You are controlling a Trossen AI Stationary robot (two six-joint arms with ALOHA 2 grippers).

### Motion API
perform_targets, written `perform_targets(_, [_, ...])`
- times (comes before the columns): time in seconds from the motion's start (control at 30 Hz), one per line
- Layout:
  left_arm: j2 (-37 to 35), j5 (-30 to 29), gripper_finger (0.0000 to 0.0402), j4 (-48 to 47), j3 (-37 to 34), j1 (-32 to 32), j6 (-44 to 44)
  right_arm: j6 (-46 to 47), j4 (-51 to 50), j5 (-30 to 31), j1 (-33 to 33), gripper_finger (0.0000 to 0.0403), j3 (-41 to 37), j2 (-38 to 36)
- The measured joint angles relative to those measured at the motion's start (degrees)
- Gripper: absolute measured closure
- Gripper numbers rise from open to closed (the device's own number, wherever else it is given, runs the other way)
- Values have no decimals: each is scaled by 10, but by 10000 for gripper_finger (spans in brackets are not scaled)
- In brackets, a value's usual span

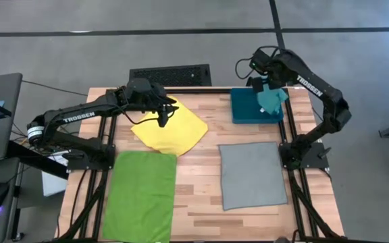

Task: Fold microfiber towels
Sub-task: Put the blue microfiber cloth into the blue bin

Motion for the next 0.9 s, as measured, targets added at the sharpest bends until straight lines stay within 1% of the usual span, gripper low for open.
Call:
perform_targets(0.07, [0,0,269,0,0,0,9,11,1,14,-7,401,0,0])
perform_targets(0.17, [0,0,269,-2,0,0,15,13,3,16,-19,401,0,7])
perform_targets(0.43, [0,5,269,-5,0,0,31,5,10,14,-18,401,0,82])
perform_targets(0.67, [0,6,269,-14,0,0,40,-11,45,-5,7,401,0,144])
perform_targets(0.9, [0,6,269,-40,0,0,40,-36,98,-56,29,400,0,185])
